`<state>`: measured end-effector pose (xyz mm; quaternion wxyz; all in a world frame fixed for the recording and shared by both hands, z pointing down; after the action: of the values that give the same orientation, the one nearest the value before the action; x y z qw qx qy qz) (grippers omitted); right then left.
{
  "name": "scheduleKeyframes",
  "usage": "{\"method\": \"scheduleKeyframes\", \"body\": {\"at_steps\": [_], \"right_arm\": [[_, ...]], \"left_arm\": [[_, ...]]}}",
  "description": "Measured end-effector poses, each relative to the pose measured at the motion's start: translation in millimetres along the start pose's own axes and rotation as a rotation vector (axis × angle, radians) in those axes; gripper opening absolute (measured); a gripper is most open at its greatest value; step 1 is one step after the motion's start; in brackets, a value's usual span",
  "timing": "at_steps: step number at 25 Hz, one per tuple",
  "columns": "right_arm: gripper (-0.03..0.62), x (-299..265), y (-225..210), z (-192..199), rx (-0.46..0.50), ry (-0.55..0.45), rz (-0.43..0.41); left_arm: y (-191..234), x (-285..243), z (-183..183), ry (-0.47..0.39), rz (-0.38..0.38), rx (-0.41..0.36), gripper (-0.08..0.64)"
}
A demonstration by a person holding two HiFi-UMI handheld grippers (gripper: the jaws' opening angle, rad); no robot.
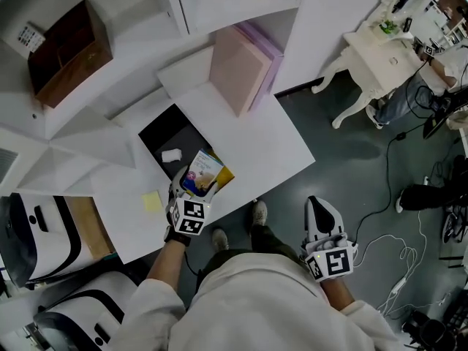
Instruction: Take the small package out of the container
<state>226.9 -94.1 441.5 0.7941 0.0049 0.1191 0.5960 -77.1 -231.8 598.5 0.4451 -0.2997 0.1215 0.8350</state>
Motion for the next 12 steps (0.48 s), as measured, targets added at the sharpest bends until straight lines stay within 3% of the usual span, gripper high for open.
{"method": "scheduleKeyframes", "body": {"at_steps": [12], "right_arm": [[0.025,-5,24,-22,0.028,-0.045,-0.031]], "left_arm": [[4,76,-55,-0.292,-0.075,0.078,0.399]]}}
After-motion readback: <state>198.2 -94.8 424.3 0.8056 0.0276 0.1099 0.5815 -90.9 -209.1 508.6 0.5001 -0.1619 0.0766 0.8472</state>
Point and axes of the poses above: the fingertips, and each gripper's own axes: x backward along the fingers, y to its left, z out of its underside, the point moved 7 cm from there along x, backward along the fingers, and after that the axes turned 10 degrees about x, right-handed, at the moved point
